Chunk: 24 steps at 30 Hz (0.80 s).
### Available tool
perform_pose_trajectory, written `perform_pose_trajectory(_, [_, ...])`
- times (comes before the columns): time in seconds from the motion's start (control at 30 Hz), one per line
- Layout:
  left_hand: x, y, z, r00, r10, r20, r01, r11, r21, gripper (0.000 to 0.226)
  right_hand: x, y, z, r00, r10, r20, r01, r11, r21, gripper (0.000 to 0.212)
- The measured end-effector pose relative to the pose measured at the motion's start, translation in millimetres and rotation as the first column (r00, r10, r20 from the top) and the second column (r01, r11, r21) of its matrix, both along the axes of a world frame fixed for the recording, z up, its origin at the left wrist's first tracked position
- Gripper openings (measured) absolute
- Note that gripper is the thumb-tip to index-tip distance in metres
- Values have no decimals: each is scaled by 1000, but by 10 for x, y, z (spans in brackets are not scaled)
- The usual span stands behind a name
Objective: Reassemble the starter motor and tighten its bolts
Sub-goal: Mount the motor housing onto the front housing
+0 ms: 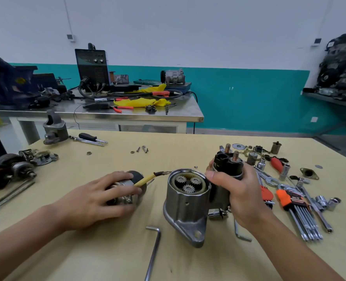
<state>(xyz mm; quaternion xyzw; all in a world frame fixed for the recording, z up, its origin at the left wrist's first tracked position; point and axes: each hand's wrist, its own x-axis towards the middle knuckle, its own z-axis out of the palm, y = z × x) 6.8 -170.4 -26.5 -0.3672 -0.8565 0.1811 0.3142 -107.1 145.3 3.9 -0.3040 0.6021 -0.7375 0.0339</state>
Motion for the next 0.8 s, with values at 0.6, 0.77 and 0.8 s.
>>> perform_pose_trajectory(0.6, [-12, 219, -160, 967, 120, 224, -225, 814, 536, 21, 60, 2, 43, 990, -30, 136, 34, 999, -26, 22])
perform_pose_trajectory(0.77, [-13, 151, -206, 890, 35, 454, -392, 564, 726, 99, 83, -9, 57, 998, -22, 54, 21, 1000, 12, 16])
perform_pose_trajectory(0.8, [-7, 136, -215, 872, 35, 489, -426, 548, 720, 101, 101, -15, 70, 999, -22, 41, 21, 1000, 11, 11])
